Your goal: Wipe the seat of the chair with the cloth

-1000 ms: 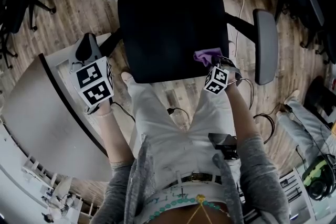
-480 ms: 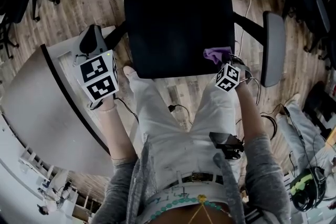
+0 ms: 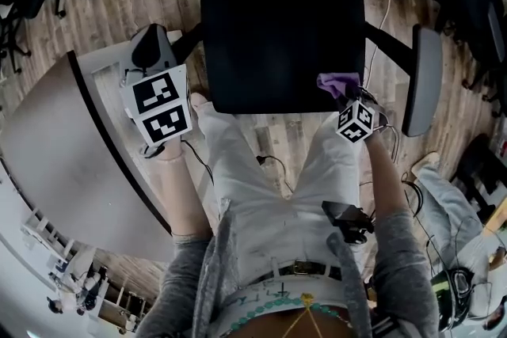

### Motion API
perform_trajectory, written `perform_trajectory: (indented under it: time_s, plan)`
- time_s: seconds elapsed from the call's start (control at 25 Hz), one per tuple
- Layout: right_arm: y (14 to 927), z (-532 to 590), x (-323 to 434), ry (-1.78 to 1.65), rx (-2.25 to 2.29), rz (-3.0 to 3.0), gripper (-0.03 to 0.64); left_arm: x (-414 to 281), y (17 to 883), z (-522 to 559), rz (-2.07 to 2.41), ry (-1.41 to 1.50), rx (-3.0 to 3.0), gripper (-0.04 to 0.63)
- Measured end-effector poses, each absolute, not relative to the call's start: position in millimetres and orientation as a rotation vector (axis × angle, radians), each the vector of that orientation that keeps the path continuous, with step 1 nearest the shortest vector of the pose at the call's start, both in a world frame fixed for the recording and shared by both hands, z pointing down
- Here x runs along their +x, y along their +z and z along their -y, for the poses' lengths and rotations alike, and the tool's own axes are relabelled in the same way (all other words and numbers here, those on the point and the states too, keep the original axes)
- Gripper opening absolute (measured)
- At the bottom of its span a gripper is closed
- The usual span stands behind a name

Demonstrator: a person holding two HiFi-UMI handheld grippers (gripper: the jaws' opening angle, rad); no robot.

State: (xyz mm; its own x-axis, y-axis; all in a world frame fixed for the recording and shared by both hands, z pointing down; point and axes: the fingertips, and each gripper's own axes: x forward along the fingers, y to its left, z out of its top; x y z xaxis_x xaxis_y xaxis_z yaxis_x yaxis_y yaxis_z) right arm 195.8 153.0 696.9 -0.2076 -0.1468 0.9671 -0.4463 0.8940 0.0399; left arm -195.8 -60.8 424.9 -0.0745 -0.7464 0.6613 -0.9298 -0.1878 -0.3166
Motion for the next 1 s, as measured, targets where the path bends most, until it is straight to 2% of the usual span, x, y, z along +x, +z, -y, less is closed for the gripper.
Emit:
perform_trajectory:
  time_s: [0.36, 1.0]
  plan:
    - [662.8, -154.5, 156.0, 0.346, 0.448, 1.942, 0.048, -194.7, 425.2, 59.4, 1.839, 1.125, 1.955, 0.006]
    - [626.8, -181.2, -23.9, 0.060, 0.055, 2.227, 0.048, -197.3, 425.3, 60.7, 1.838, 1.122, 1.955, 0.006]
